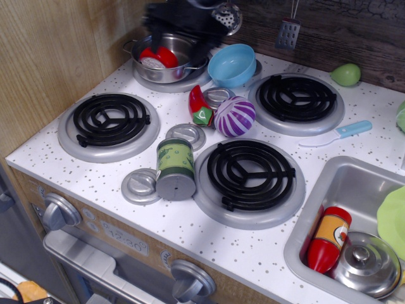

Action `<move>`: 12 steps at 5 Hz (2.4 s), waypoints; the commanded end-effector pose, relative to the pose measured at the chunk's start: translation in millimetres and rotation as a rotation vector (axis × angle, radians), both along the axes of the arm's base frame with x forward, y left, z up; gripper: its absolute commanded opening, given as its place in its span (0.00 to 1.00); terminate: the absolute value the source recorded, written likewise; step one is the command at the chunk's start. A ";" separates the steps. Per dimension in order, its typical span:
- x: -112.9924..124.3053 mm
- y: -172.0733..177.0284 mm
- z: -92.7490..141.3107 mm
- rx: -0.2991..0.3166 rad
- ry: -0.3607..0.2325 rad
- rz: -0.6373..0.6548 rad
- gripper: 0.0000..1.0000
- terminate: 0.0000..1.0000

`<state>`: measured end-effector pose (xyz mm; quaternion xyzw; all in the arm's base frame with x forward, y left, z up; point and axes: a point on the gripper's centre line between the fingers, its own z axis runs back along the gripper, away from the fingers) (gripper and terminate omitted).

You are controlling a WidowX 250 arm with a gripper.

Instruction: Take sushi out of pan

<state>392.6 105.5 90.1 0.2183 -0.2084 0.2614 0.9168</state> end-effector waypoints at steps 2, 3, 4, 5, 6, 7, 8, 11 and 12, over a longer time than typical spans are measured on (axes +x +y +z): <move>28.7 37.7 0.6 0.013 -0.203 -0.018 1.00 0.00; 42.4 44.1 -13.0 -0.002 -0.229 -0.057 1.00 0.00; 53.2 46.7 -15.3 -0.007 -0.247 -0.074 1.00 0.00; 57.4 46.1 -19.1 -0.010 -0.253 -0.072 1.00 0.00; 60.0 49.9 -29.6 -0.055 -0.238 -0.082 1.00 0.00; 59.2 49.2 -34.1 -0.066 -0.231 -0.083 1.00 0.00; 57.5 50.4 -39.8 -0.080 -0.231 -0.076 1.00 0.00; 52.4 52.5 -4.9 0.020 -0.210 -0.117 0.00 0.00; 39.7 49.5 22.8 0.092 -0.178 -0.102 0.00 0.00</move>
